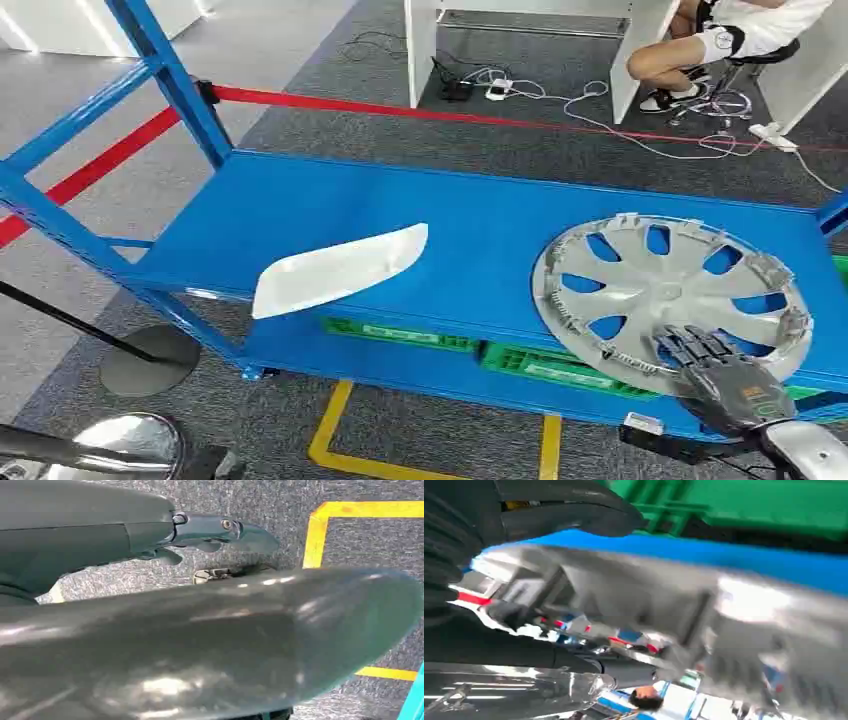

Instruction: Take the parts from the cabinet and place them on the table.

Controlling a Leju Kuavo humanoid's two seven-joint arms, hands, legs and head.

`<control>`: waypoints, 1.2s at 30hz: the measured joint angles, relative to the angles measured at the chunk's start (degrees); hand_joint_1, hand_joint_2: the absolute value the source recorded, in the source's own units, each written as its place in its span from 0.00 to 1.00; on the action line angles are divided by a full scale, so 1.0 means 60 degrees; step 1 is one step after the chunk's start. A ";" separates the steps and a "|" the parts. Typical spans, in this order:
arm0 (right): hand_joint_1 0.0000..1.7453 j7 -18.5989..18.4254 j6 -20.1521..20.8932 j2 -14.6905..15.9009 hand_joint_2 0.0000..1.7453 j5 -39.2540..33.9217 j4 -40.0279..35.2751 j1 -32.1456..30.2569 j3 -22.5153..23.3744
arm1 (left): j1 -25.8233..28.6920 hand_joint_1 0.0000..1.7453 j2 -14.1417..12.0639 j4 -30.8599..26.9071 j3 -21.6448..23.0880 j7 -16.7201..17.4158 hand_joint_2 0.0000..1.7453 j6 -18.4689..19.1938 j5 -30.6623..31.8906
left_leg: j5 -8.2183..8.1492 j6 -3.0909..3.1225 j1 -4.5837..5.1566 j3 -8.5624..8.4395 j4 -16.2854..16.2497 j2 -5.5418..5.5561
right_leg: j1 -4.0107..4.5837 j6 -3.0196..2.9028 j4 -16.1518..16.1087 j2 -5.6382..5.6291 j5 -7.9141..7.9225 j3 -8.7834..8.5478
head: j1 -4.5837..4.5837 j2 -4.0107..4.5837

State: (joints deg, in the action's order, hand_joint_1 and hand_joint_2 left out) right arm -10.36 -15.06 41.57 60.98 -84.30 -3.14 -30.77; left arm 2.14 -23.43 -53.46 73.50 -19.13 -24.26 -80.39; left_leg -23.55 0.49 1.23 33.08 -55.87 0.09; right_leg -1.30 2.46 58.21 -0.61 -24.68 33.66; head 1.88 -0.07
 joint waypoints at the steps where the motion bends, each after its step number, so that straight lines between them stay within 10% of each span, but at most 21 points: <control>1: 1.00 0.0051 -0.0156 -0.0076 1.00 -0.0076 0.0018 -0.0016 0.0044 | 0.0000 0.00 0.0000 0.0000 0.0004 -0.0004 0.00 -0.0022 -0.0007 | 0.0000 0.0000 0.0000 0.0000 0.0000 0.0000 | 0.0000 0.0000 0.0000 0.0000 -0.0001 0.0000 | 0.0011 0.0000; 36: 1.00 0.1476 -0.2349 -0.1103 1.00 -0.1384 0.0044 -0.0738 0.1668 | 0.0211 0.00 -0.0113 -0.0434 -0.0073 -0.0841 0.00 -0.1048 -0.0605 | -0.0009 0.0000 -0.0001 0.0011 0.0000 0.0001 | 0.0002 -0.0005 0.0000 0.0002 -0.0008 0.0011 | 0.0004 0.0000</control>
State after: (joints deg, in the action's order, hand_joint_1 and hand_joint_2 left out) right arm -1.50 -29.16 34.95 52.67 -84.04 -7.57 -20.77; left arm 3.41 -24.11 -56.06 73.07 -24.17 -30.55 -84.02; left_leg -23.61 0.49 1.23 33.15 -55.87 0.10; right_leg -1.29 2.43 58.21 -0.60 -24.73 33.73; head 1.90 -0.07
